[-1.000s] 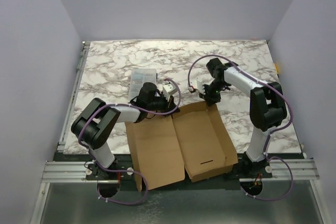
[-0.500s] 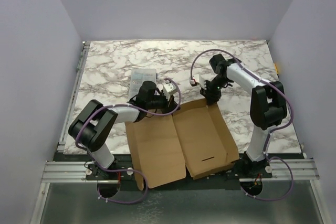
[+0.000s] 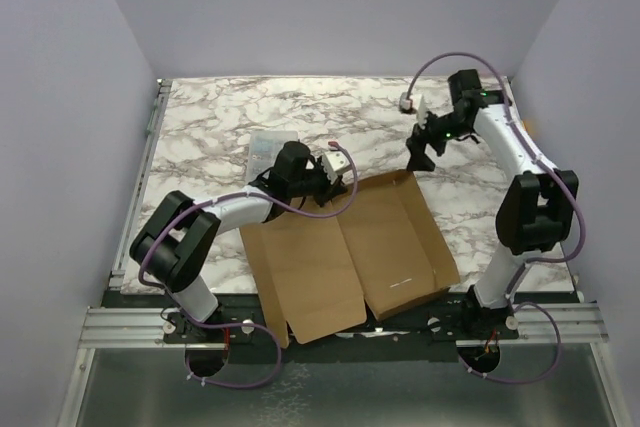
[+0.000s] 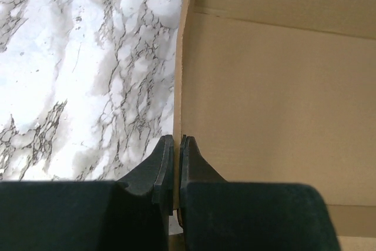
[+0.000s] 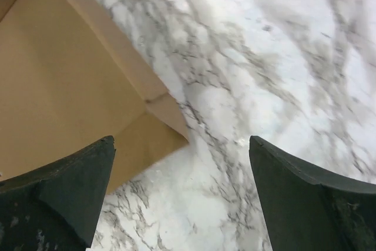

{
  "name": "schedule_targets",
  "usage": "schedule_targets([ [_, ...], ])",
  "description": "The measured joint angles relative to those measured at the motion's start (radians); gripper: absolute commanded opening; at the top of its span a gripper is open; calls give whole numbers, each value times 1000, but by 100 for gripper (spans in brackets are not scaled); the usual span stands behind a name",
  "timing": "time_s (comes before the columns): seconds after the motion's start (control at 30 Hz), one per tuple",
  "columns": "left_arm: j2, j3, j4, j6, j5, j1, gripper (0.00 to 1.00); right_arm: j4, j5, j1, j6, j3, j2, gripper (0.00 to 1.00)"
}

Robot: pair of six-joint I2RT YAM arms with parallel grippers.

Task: Fold the paper box
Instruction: Fold the paper box at the center of the board.

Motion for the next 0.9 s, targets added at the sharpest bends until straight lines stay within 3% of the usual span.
schedule_targets([
  [0.1,0,2,-24,42,-35,-15,0,79,-67,-84,85,-15,-56,99],
  [0.2,-5,2,-49,87,-72,-37,0,264,-162,-172,277,-142,-153,100],
  [0.3,-31,2,-58,127,-92,-50,0,333,-279,-238,403,-202,-168,99],
  [0.37,-60,1,-56,153,-96,-55,0,399,-354,-251,469,-246,-151,99],
  [0.47,-107,-13,-39,180,-99,-55,0,582,-404,-251,601,-444,-196,100],
  [0.57,-143,-24,-18,192,-100,-55,0,661,-426,-249,685,-584,-254,99],
  [0.9,-148,-34,36,149,-95,-55,0,736,-446,-240,674,-595,-275,64],
])
